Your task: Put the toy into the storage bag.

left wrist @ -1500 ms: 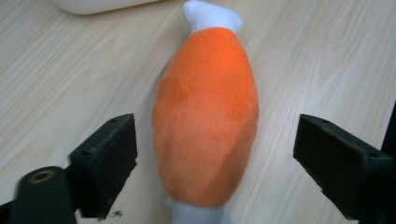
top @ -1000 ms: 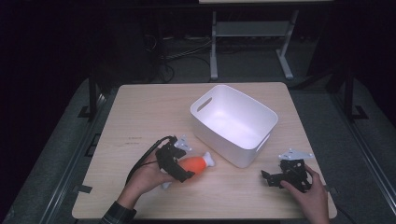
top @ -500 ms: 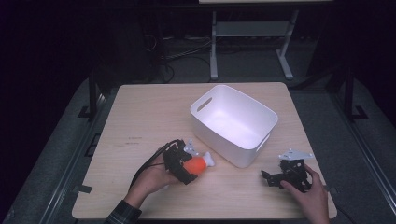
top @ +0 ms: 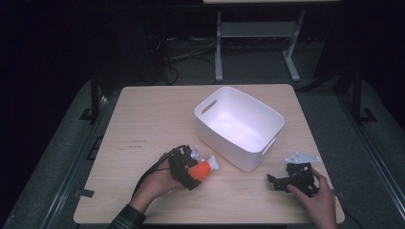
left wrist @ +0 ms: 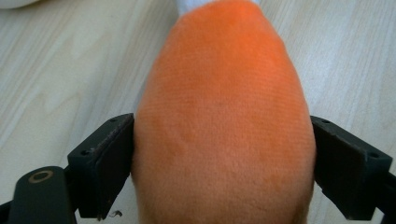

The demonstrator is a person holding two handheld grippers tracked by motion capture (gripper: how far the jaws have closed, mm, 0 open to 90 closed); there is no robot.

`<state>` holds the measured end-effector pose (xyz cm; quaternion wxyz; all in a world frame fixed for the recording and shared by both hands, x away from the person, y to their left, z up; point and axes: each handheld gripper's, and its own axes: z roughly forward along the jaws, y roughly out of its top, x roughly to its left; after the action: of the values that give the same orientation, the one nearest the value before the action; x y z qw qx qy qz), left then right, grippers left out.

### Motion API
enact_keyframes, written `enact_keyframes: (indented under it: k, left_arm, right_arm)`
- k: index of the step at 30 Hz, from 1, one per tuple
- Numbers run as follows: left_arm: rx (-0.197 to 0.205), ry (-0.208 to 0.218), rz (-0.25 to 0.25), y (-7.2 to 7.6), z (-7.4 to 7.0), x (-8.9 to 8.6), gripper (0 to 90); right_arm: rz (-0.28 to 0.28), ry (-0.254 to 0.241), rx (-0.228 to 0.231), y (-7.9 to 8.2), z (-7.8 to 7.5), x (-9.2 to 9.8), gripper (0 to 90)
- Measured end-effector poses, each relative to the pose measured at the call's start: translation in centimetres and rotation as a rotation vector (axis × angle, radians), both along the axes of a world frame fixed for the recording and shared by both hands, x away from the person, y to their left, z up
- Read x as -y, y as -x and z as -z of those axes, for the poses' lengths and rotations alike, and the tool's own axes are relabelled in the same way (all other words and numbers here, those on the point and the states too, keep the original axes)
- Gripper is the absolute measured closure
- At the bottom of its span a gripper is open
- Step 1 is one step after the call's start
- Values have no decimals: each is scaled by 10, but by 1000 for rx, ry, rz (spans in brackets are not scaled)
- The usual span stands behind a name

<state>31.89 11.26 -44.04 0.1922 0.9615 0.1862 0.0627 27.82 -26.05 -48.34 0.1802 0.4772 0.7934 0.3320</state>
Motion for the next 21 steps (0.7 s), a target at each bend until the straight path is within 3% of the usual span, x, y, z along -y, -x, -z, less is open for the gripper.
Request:
enact_keyframes:
  k: [6, 17, 21]
  left_arm:
    - [-5, 2, -4, 0, 1, 0, 144]
    - [2, 17, -2, 0, -3, -3, 279]
    - [-10, 24, -3, -1, -4, -6, 280]
  right_arm:
    - [0, 0, 0, 0, 0, 0, 0]
    - [0, 0, 0, 0, 0, 0, 0]
    - [0, 0, 0, 0, 0, 0, 0]
